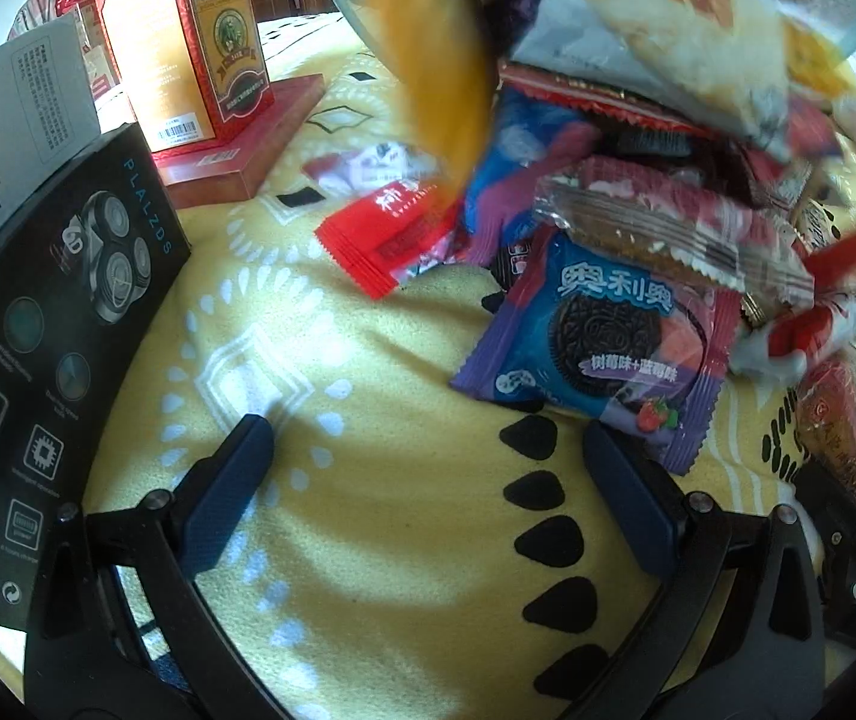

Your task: Organize snacks

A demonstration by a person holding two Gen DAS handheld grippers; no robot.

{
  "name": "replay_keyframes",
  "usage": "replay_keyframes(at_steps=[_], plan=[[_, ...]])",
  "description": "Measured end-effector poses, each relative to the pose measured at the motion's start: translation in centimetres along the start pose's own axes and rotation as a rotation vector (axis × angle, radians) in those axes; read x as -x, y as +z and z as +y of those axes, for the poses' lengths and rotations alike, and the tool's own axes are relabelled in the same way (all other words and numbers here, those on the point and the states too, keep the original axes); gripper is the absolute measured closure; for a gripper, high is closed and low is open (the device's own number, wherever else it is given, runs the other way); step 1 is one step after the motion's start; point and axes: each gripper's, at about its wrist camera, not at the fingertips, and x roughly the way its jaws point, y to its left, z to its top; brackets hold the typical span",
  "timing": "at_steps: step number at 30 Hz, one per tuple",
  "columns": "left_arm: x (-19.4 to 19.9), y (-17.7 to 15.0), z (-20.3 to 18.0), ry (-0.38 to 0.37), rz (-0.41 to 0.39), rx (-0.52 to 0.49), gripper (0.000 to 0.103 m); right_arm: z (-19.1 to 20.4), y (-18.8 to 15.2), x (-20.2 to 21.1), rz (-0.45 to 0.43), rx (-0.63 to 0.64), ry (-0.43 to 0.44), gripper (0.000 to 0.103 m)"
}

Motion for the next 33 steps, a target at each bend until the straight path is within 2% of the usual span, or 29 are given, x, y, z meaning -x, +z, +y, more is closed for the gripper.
replay_keyframes(at_steps=[33], plan=[[-0.23,-0.25,0.64,-0.002,0.0,-0.001,0.0,-0.45,0.03,0.92,-0.008,0.002,0.0,0.0]])
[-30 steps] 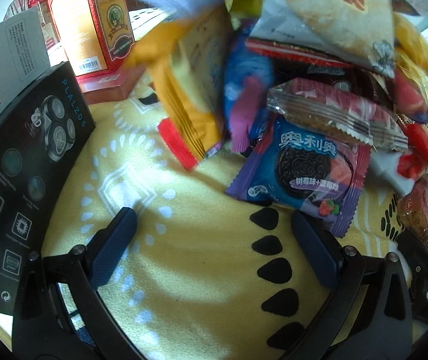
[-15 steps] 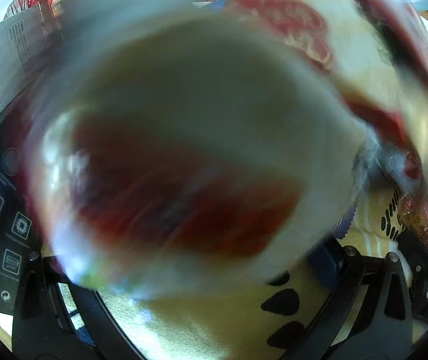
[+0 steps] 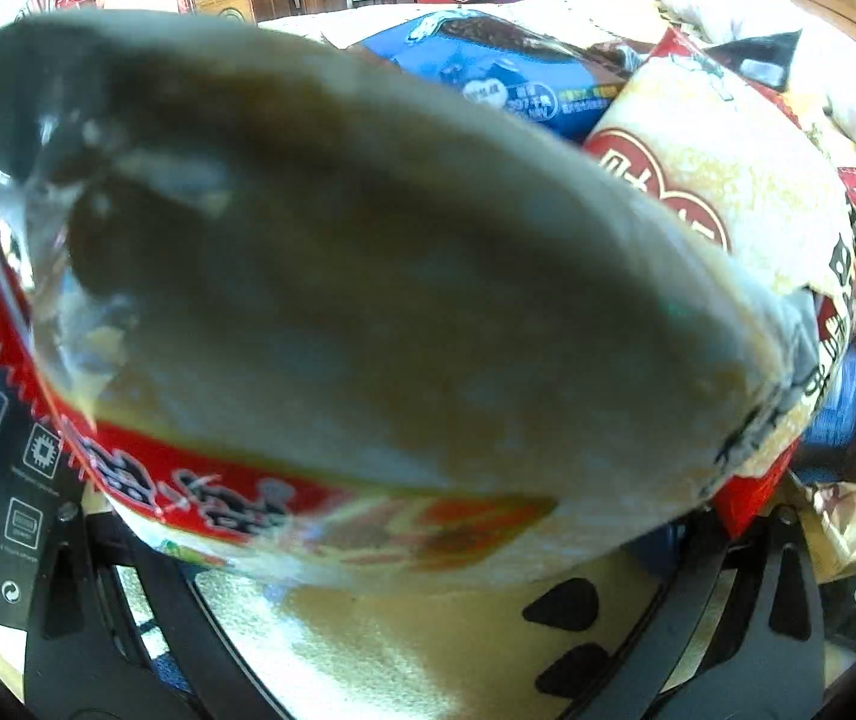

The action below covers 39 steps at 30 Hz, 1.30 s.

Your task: Organize snacks

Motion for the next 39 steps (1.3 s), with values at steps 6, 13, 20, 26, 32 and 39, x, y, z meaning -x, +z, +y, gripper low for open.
replay_keyframes(at_steps=[6,13,20,26,32,39], plan=[[0.0,-0.1,0.1,0.001,0.0,0.0,0.0,0.4,-0.1,0.0,0.0,0.004,-0.005,0.0],[0.0,-0.1,0.1,0.001,0.0,0.0,0.0,0.2,-0.1,-0.1,0.001,0.005,-0.007,0.0],[0.0,0.0,0.1,0.001,0.0,-0.001,0.0,0.3,-0.1,0.0,0.003,0.009,-0.011,0.0],[0.0,0.0,0.1,0.001,0.0,-0.001,0.0,0.4,0.0,-0.1,0.002,0.008,-0.011,0.0],[0.0,0.0,0.1,0.001,0.0,-0.001,0.0,0.3,-0.1,0.1,0.007,0.004,-0.007,0.0],[0.0,0.0,0.0,0.001,0.0,-0.001,0.0,-0.5,0.7,2.9,0.108,-0.03,0.069,0.0]])
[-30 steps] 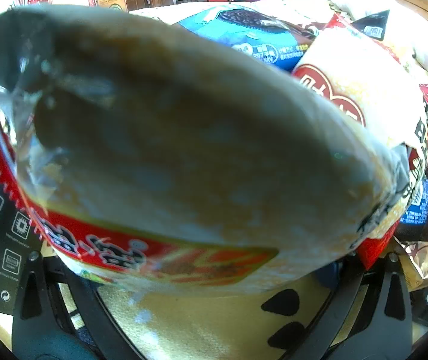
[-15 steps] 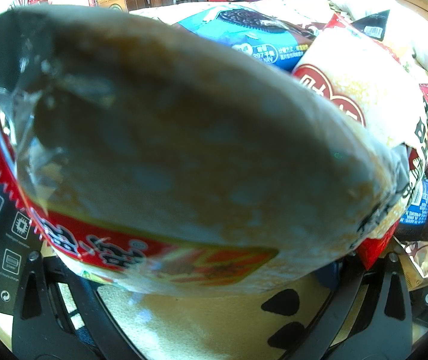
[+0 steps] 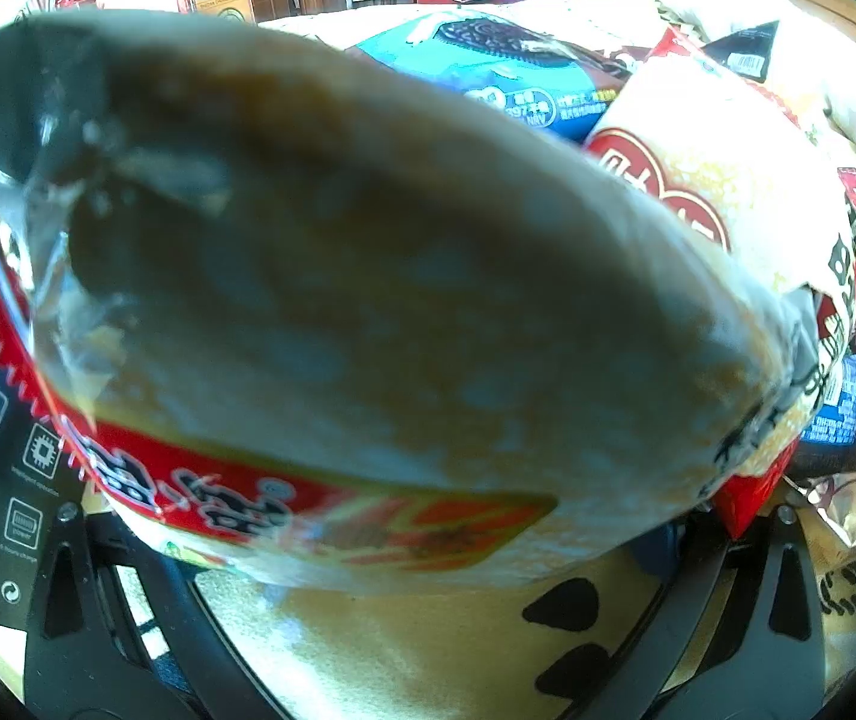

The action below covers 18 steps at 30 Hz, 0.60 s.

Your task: Organize snacks

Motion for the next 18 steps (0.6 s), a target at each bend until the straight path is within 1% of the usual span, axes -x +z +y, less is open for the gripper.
replay_keyframes(at_steps=[3,6,9,11,13,15,17,18], plan=[[0.0,0.0,0.0,-0.001,-0.002,0.0,0.0,-1.0,-1.1,2.8,-0.009,-0.065,0.062,0.0],[0.0,0.0,-0.1,0.003,0.002,-0.002,0.0,-2.1,-2.3,5.0,-0.011,-0.114,0.095,0.0],[0.0,0.3,-0.4,-0.001,0.019,-0.004,0.0,-2.4,-3.0,6.1,-0.023,-0.123,0.093,0.0],[0.3,0.7,0.2,-0.052,0.065,-0.028,0.0,-2.2,-3.0,6.7,-0.039,-0.116,0.095,0.0],[1.1,0.6,0.9,-0.137,0.109,-0.083,0.0,-1.7,-2.9,7.4,-0.074,-0.097,0.11,0.0],[2.5,-0.3,1.9,-0.215,0.107,-0.116,0.0,-1.2,-2.1,8.3,-0.113,-0.062,0.131,0.0],[4.3,-1.8,3.6,-0.283,0.071,-0.084,0.0,-0.1,-1.5,9.0,-0.152,-0.012,0.149,0.0],[5.0,-2.5,4.3,-0.3,0.059,-0.066,0.0,0.5,-1.0,8.9,-0.158,0.023,0.158,0.0]])
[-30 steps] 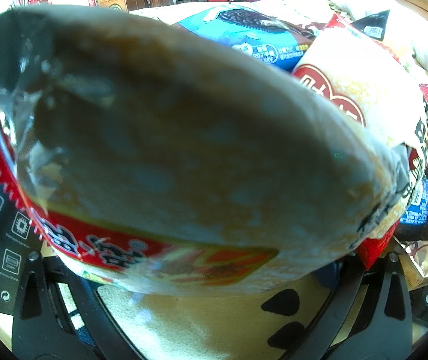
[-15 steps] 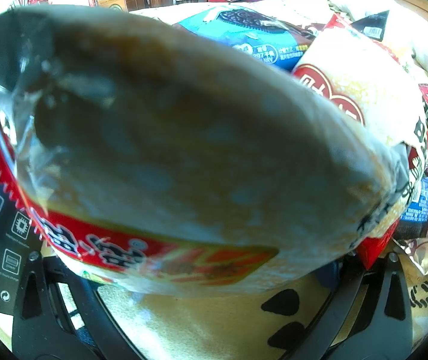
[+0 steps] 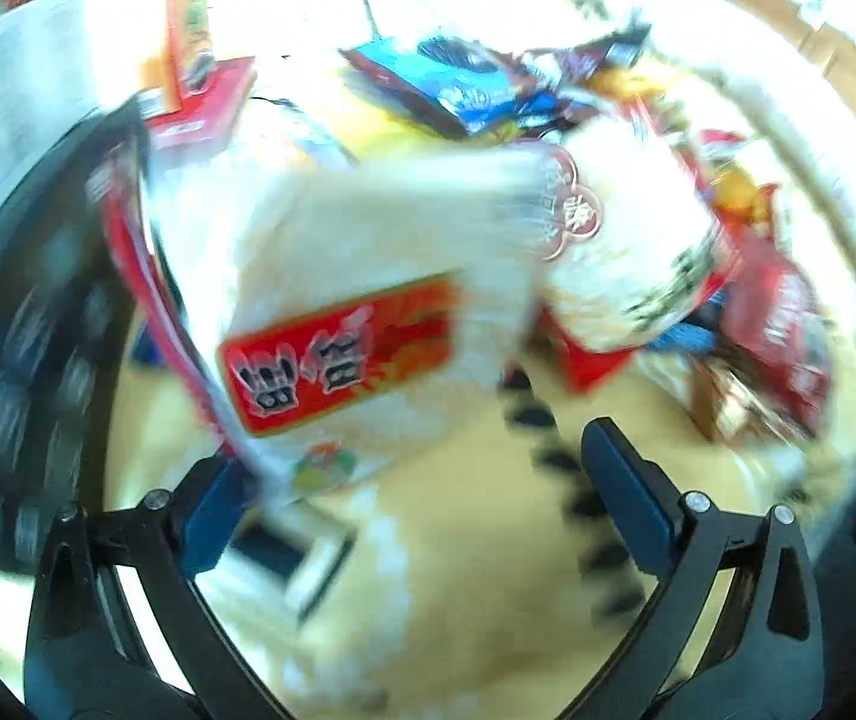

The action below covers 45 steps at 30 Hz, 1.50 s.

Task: Organize snacks
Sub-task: 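Grasp the large Wangwang rice-cracker bag with the right tool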

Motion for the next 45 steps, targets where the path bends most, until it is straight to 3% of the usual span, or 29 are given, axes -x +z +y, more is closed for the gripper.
replay_keyframes(at_steps=[4,7,11,13,14,15,17,19,21,23,29,37,38,39,41,45], plan=[[2.5,-2.3,0.2,0.024,-0.056,-0.021,0.0,2.6,1.7,-2.7,0.037,0.124,0.018,0.0],[3.2,-3.5,0.5,-0.019,-0.065,-0.001,0.0,4.3,2.2,-4.7,0.068,0.166,0.051,0.0],[3.7,-4.5,1.2,-0.038,-0.073,-0.031,0.001,6.7,1.6,-7.0,0.124,0.278,0.109,0.0],[4.1,-4.7,0.8,-0.036,-0.092,-0.051,0.001,7.6,0.6,-8.0,0.165,0.354,0.097,0.0],[4.2,-4.8,0.4,-0.027,-0.095,-0.06,0.001,7.8,0.2,-8.6,0.193,0.372,0.098,0.001],[4.4,-4.7,0.1,-0.019,-0.096,-0.067,0.001,7.7,0.0,-9.0,0.22,0.38,0.084,0.011],[5.3,-4.7,0.1,-0.031,-0.108,-0.074,0.001,8.2,0.6,-8.6,0.228,0.368,0.075,0.014],[6.0,-5.0,0.4,-0.045,-0.122,-0.082,0.0,9.2,1.8,-7.2,0.165,0.326,0.155,0.01],[6.4,-5.5,0.5,-0.057,-0.121,-0.088,0.0,10.4,3.1,-7.0,0.176,0.257,0.293,0.006],[6.4,-5.9,0.7,-0.06,-0.109,-0.083,0.0,12.3,3.9,-8.7,0.201,0.251,0.352,0.005],[6.5,-7.0,2.4,-0.064,-0.087,-0.042,0.0,17.0,4.4,-15.3,0.3,0.313,0.285,0.003],[6.2,-6.7,2.9,-0.089,-0.094,-0.031,0.0,20.7,4.2,-18.6,0.308,0.453,0.142,0.001],[6.2,-6.7,2.9,-0.093,-0.093,-0.03,0.0,20.8,3.9,-18.5,0.309,0.473,0.139,0.014],[6.2,-6.8,2.9,-0.096,-0.093,-0.026,0.0,20.8,3.8,-18.4,0.313,0.469,0.156,0.022],[6.1,-6.6,3.0,-0.101,-0.095,-0.018,0.0,19.9,4.1,-17.6,0.308,0.411,0.201,0.022],[5.9,-6.3,2.4,-0.119,-0.081,-0.013,0.0,18.6,5.7,-12.9,0.199,0.355,0.275,0.023]])
